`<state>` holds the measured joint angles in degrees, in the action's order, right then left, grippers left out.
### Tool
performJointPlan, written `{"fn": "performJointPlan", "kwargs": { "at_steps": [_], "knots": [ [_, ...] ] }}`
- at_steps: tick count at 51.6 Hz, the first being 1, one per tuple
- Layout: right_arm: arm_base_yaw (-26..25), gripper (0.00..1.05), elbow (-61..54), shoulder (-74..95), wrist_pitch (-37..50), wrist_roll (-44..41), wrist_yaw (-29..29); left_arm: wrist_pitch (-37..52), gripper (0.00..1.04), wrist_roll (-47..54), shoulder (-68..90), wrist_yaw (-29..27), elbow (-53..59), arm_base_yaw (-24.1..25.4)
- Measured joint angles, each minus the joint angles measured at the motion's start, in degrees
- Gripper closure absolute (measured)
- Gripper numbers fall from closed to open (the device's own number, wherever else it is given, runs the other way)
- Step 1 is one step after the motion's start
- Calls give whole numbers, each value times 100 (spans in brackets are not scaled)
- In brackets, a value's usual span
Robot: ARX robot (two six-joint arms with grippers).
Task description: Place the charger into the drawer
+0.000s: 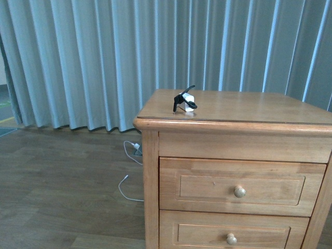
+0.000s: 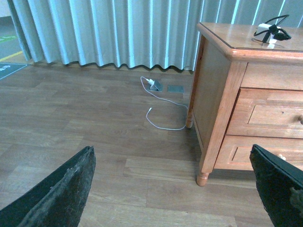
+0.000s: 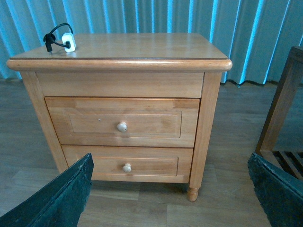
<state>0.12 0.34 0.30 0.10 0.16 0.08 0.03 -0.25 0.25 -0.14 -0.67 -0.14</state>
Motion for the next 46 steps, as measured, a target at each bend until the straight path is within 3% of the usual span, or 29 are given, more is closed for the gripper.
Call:
{"fn": "performJointPlan", "kwargs": {
  "at_steps": [46],
  "knots": [
    [0,8,0,0,0,-2,0,0,6,0,0,0,0,0]
  ]
}}
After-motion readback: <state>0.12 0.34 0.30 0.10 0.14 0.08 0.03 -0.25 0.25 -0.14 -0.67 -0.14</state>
